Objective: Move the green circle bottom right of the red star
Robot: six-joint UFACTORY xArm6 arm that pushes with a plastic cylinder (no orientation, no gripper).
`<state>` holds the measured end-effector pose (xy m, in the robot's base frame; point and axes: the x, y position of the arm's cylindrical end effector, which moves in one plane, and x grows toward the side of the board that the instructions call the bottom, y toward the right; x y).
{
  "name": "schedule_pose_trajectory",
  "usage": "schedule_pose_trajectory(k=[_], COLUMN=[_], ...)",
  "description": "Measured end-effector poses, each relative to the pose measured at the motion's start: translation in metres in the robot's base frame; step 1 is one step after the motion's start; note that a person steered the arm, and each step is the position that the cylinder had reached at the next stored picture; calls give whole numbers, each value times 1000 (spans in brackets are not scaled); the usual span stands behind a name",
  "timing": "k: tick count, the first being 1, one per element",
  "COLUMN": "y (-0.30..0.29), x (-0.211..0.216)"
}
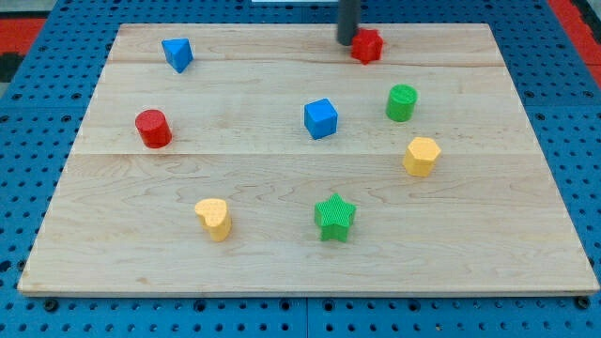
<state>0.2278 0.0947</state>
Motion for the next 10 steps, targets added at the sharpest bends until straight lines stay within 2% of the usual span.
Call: schedule_pose_trajectory(k=[1,3,5,6,7,9,10], y=[53,1,10,18,-16,44,70], x=[21,86,155,151,144,131,146])
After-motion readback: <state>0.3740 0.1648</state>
